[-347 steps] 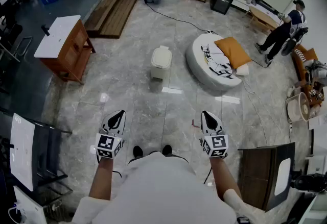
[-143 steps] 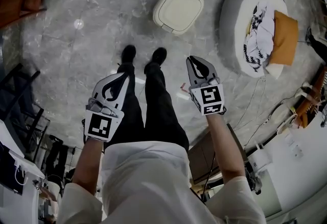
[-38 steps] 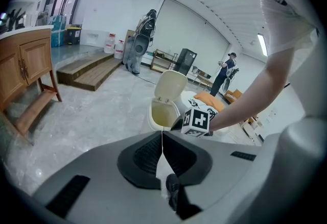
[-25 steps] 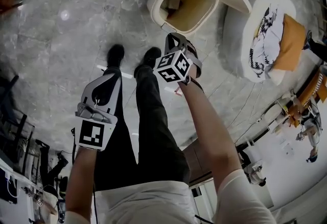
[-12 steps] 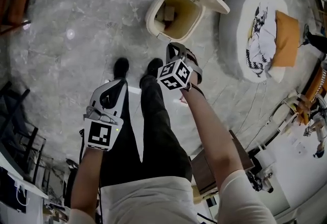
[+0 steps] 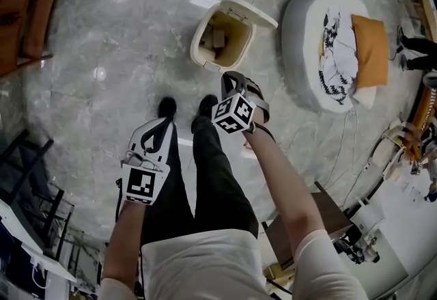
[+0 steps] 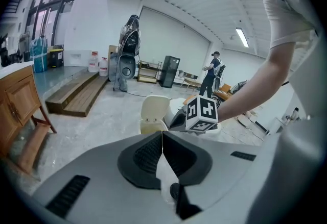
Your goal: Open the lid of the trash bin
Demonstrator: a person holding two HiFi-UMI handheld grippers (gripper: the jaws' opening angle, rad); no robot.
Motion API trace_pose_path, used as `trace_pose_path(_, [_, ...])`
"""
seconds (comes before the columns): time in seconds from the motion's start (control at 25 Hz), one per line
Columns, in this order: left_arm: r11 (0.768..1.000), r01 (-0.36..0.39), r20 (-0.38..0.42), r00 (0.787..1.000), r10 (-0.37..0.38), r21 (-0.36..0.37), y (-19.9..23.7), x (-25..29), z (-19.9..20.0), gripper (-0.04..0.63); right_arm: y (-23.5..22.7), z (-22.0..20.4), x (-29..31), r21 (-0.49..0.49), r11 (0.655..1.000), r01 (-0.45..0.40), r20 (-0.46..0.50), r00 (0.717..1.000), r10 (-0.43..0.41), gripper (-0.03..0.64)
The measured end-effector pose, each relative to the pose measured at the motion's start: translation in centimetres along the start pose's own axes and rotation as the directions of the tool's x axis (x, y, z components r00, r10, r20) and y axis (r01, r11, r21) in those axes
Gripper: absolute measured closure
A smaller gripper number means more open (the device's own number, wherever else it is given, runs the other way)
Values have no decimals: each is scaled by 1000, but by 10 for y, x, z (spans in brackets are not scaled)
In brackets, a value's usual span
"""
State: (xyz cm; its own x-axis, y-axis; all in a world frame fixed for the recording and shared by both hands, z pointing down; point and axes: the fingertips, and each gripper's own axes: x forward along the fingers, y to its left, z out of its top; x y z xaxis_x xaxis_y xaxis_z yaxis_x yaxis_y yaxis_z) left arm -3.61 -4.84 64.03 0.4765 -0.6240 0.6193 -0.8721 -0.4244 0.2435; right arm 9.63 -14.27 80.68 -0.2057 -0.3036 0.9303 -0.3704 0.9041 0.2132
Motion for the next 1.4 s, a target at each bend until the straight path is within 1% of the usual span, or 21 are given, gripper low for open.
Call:
trace_pose_path(0.28, [999,19,17,1000,-19,29,-11,-10,21,577,-11,1,-40,32,999,14,17,1000,-15,583])
trace_pose_path(0.4, [999,23,19,1000,-24,38,-15,-17,33,577,-15,3,-60,86,996,-6,25,1000,4,583])
trace_pose_path(0.52, [998,34,21,999,-35,49,-19,-20,47,577,-24,2,-80,188,982,-26,40,999,18,583])
trace_pose_path(0.6, [997,40,28,999,-42,60,-20,-19,53,577,-31,-1,-88,230,973,-16,49,999,5,583])
trace_pose_path(0.76, [995,38,46,998,-43,96,-20,-26,80,577,-46,1,-116,270,963,9,69,997,-29,583])
trace_pose_path(0.92, [991,31,65,997,-40,127,-24,-40,113,577,-61,8,-157,329,944,0,120,992,-42,583])
trace_pose_path(1.16, [990,34,74,996,-44,140,-35,-53,153,577,-89,10,-210,407,914,-9,169,983,-66,583])
trace_pose_path(1.4, [986,47,74,996,-60,158,-43,-70,171,577,-101,11,-259,460,888,4,209,971,-112,583])
